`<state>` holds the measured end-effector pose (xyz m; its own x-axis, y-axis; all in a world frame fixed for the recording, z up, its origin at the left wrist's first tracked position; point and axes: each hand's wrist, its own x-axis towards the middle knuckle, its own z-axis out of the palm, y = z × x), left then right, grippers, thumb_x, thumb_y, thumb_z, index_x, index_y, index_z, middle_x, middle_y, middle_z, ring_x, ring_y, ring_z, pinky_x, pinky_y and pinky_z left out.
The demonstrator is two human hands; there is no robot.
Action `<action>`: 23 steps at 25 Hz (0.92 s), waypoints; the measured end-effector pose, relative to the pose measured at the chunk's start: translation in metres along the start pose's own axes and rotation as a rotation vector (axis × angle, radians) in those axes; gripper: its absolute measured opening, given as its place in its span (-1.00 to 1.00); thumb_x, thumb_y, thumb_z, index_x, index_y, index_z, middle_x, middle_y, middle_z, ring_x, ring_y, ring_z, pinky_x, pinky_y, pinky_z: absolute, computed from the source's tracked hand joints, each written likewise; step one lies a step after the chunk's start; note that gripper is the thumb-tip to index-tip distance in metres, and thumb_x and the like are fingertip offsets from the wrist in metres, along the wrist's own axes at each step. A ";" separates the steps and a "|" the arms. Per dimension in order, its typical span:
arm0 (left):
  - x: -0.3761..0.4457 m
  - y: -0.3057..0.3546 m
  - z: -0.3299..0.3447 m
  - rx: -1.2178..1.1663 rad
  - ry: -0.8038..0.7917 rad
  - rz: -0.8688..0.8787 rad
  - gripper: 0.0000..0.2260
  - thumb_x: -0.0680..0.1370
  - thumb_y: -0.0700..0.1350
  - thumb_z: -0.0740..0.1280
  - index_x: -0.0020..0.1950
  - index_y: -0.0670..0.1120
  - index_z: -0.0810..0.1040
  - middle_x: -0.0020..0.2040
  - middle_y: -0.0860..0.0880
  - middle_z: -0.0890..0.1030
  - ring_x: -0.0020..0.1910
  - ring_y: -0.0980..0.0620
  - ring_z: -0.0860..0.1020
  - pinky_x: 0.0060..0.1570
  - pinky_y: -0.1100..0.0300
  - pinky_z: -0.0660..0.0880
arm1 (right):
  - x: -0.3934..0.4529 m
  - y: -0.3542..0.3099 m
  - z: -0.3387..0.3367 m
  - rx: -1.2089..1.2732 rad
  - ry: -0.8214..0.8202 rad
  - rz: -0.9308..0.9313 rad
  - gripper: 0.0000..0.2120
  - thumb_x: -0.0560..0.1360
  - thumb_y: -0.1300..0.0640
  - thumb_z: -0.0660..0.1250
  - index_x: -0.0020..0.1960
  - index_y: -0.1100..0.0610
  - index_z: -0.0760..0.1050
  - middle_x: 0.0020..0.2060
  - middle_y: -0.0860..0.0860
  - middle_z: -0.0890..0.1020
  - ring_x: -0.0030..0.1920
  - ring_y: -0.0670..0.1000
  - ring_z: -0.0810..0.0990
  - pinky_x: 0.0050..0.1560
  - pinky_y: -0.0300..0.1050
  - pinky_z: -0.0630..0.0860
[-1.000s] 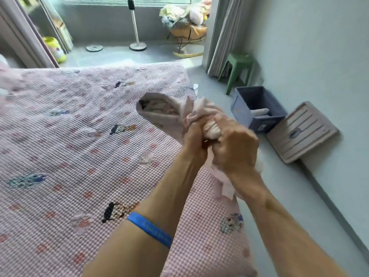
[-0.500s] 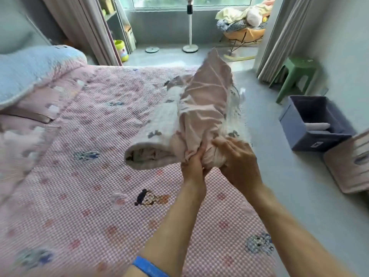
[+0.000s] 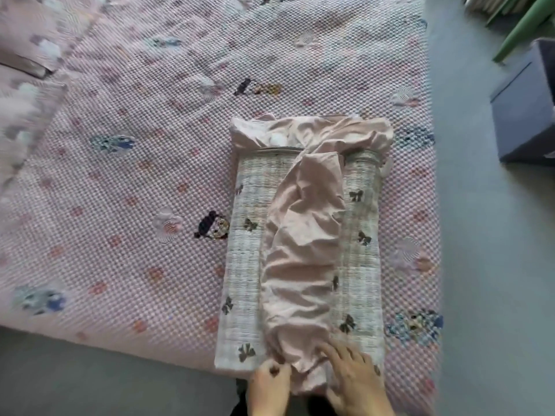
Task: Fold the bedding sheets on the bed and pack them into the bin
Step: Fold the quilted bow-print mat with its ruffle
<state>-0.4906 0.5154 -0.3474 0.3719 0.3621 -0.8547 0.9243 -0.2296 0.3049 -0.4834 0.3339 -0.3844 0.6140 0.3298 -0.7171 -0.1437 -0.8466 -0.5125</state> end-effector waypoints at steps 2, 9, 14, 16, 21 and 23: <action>0.006 0.040 -0.018 -0.076 0.201 0.203 -0.90 0.44 -0.11 0.44 -0.22 -0.07 0.55 -0.27 0.02 0.61 -0.13 -0.08 0.59 -0.16 0.12 0.45 | 0.002 -0.014 -0.027 -0.104 0.065 -0.090 -0.19 0.06 -0.18 0.28 0.34 -0.14 0.34 0.19 -0.17 0.57 0.06 -0.04 0.65 -0.08 -0.10 0.59; 0.097 0.214 -0.035 0.097 0.172 0.487 0.01 0.20 0.34 0.49 0.51 0.01 0.15 0.40 -0.11 0.39 0.33 -0.14 0.42 0.29 -0.02 0.41 | 0.104 -0.053 -0.145 0.216 0.649 0.187 -0.22 0.51 -0.13 0.24 0.61 -0.01 -0.05 0.60 0.00 -0.01 0.58 0.09 0.02 0.54 0.14 0.07; 0.146 0.230 -0.020 -0.153 -0.126 0.551 -0.28 0.27 0.22 0.56 0.30 -0.06 0.43 0.05 0.17 0.57 0.07 0.13 0.56 0.04 0.26 0.45 | 0.204 -0.090 -0.172 -0.194 0.365 0.078 -0.33 0.56 -0.21 0.06 0.59 -0.18 -0.12 0.59 -0.10 -0.20 0.57 0.13 -0.28 0.46 0.36 -0.29; 0.155 0.233 -0.021 -0.383 -0.239 0.451 -0.35 0.30 0.15 0.57 0.25 -0.16 0.50 0.13 0.01 0.64 0.10 0.09 0.61 -0.04 0.33 0.53 | 0.220 -0.100 -0.154 -0.268 0.247 0.005 -0.40 0.61 -0.18 0.01 0.60 -0.16 -0.11 0.60 -0.12 -0.11 0.58 0.02 -0.25 0.41 0.36 -0.40; 0.170 0.292 -0.033 0.122 0.030 0.661 -0.81 0.43 -0.02 0.32 -0.08 -0.11 0.59 -0.12 -0.13 0.67 -0.08 -0.13 0.64 -0.10 0.03 0.58 | 0.198 -0.070 -0.164 0.149 0.321 -0.224 -0.28 0.47 -0.12 0.10 0.59 -0.16 -0.05 0.58 -0.15 0.06 0.57 -0.11 -0.04 0.51 0.06 -0.32; 0.183 0.300 -0.042 0.247 0.129 0.669 -0.82 0.47 -0.13 0.27 0.00 -0.11 0.59 -0.04 -0.17 0.66 -0.03 -0.17 0.62 -0.07 0.08 0.55 | 0.178 -0.044 -0.150 0.044 0.289 -0.222 -0.27 0.46 -0.21 0.08 0.55 -0.16 -0.13 0.58 -0.12 -0.05 0.58 -0.06 -0.15 0.55 0.00 -0.25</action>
<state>-0.1413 0.5505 -0.3951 0.8724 0.1730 -0.4571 0.4545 -0.6313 0.6284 -0.2517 0.3669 -0.4187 0.8273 0.3665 -0.4258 -0.0115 -0.7468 -0.6650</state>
